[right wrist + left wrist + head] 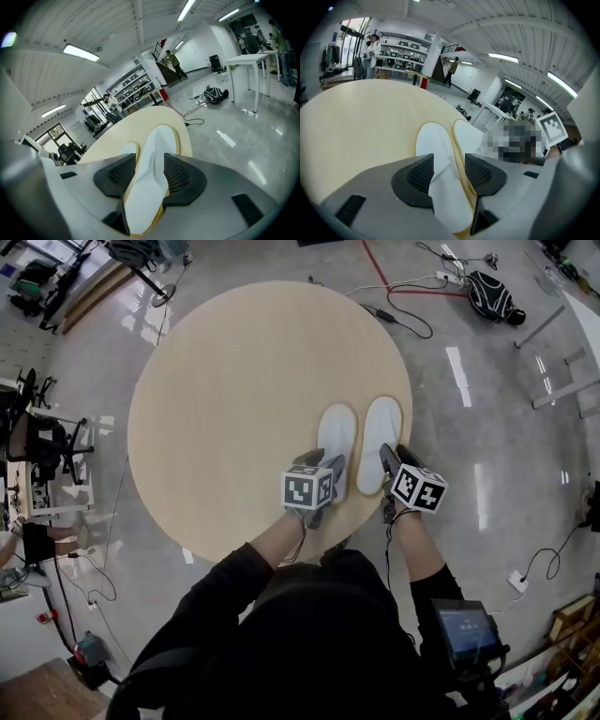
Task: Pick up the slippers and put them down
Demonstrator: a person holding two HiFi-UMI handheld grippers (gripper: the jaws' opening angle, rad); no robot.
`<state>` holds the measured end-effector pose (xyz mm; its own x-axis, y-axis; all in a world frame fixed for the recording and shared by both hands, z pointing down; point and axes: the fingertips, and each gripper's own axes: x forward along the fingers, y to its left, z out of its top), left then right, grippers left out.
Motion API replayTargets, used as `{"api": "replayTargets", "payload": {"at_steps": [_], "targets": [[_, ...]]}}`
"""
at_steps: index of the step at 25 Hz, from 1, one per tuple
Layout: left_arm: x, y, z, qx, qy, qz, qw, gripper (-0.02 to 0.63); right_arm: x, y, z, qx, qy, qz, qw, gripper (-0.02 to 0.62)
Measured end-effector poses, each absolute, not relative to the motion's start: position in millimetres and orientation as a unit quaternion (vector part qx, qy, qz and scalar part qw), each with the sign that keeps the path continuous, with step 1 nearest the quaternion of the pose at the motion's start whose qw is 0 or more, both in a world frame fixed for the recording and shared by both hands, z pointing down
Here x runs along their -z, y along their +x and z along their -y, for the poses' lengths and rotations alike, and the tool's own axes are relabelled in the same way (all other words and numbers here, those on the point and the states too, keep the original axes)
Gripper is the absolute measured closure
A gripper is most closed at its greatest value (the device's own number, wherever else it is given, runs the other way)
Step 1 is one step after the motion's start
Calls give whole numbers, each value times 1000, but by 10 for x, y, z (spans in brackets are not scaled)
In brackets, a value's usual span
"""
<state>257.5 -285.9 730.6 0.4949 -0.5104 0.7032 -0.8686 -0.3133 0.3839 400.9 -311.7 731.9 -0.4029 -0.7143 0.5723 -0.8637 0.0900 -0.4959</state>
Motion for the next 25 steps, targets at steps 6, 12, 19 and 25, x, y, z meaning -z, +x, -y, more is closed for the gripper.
{"api": "replayTargets", "payload": {"at_steps": [6,12,19,25], "targets": [[-7612,2669,3086,-271,775,433,373,408,-7534,3987,3462,-416,539,722,121,420],[-7704,2774,3175,-282,779,423,367,570,-7649,3906,3495,-421,522,728,146,560],[-7389,2310,3211,-220,771,469,371,574,-7337,3633,3504,-399,502,758,120,566],[-7115,1683,3046,-160,754,502,393,574,-6991,3116,3268,-395,450,794,101,568]]}}
